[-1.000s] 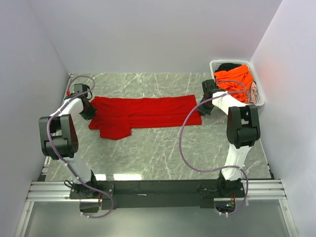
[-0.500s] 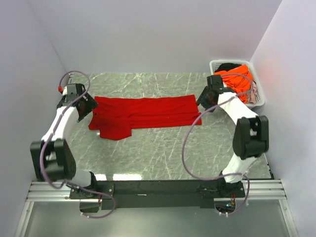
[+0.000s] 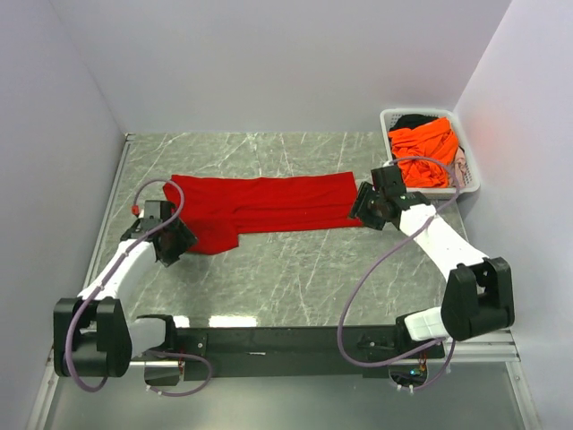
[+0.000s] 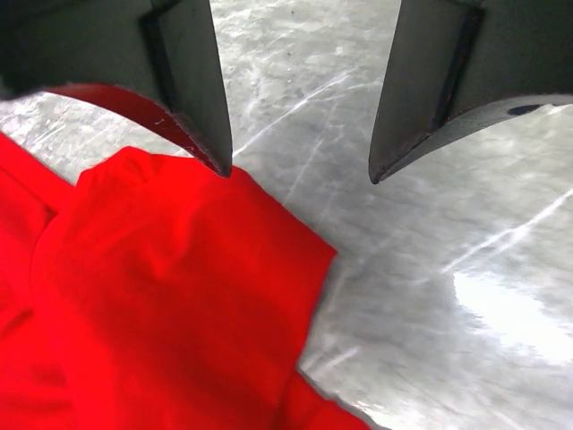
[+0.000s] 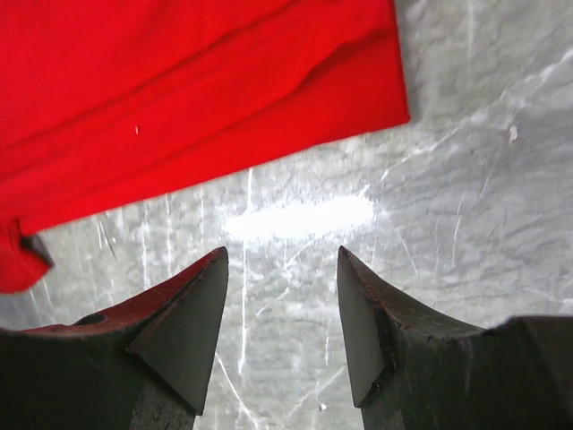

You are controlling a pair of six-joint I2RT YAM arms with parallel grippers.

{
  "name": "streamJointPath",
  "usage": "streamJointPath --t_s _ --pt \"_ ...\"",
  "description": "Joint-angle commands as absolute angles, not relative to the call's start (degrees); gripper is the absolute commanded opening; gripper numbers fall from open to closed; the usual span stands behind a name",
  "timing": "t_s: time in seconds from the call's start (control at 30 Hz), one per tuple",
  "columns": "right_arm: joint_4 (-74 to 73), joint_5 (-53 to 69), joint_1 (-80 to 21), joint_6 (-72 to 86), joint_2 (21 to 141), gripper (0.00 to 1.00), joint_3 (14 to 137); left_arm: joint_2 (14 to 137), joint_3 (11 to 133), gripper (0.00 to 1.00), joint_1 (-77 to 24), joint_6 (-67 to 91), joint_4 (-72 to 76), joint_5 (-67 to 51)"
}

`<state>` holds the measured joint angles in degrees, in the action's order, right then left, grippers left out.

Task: Fold and stack the t-shirts
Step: Fold the tshirt

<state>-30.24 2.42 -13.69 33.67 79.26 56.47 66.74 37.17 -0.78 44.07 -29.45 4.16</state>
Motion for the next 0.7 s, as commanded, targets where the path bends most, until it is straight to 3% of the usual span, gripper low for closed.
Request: streamJointPath --t_s 0.0,0.23,0.33,0.37,0.47,0.67 --pt "-26.7 4.3 -14.4 32.9 76.2 0.59 54.2 69.9 37.3 0.67 -3.0 46.7 -23.0 3.6" --pt "-25.4 6.1 -14.5 32.3 75.3 0.58 51.1 78.4 38.8 0.57 -5.4 47.3 -18.7 6.1" --pt "-25.0 6.6 -14.5 32.0 75.3 0.58 50.5 80.6 39.9 0.35 -6.0 47.4 -18.5 6.2" --pt "-25.0 6.7 -14.5 32.1 75.5 0.58 50.3 80.9 40.9 0.21 -6.2 47.4 -18.8 6.2" --pt "-25.1 6.4 -14.5 31.7 75.7 0.58 50.4 80.2 44.5 0.02 -6.4 46.7 -21.3 7.9" --pt "-25.8 5.6 -14.5 30.9 77.3 0.57 52.4 85.1 59.7 0.01 -6.3 43.2 -27.4 11.2"
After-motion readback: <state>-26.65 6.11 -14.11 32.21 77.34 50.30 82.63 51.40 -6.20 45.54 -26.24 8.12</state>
